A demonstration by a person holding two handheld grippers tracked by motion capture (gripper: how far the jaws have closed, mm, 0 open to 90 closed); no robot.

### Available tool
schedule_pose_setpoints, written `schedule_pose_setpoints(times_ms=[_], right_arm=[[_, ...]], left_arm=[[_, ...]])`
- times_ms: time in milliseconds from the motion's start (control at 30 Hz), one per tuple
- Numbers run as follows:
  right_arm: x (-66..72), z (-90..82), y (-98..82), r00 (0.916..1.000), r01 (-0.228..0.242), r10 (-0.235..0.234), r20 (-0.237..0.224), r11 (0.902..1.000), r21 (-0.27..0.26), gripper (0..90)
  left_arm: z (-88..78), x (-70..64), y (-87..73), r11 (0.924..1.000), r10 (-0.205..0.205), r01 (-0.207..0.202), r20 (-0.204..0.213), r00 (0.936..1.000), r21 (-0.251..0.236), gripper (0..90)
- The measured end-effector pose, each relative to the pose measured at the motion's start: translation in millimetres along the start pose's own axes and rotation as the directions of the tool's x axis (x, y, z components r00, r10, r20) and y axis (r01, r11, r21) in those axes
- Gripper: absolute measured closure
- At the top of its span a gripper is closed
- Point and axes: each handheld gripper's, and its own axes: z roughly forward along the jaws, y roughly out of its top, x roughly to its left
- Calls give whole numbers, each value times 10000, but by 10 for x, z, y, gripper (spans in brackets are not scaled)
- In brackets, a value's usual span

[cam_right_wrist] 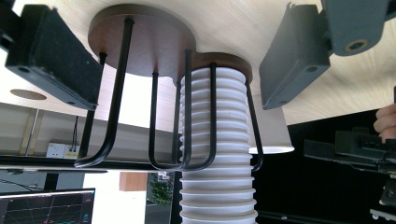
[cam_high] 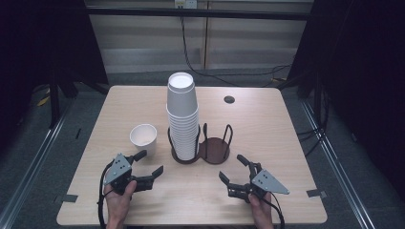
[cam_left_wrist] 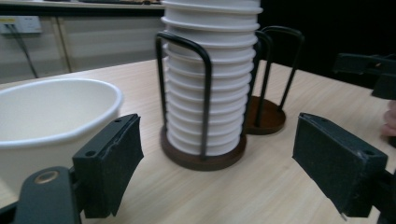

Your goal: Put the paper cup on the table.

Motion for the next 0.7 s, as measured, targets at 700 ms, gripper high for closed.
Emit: schedule_pose_setpoints(times_ms=[700], right_arm=[[0,2,0,10000,-1,1,40,10000,24,128]], left_arm=[[82,-296,-273,9902,308,-330,-186,9994,-1354,157]])
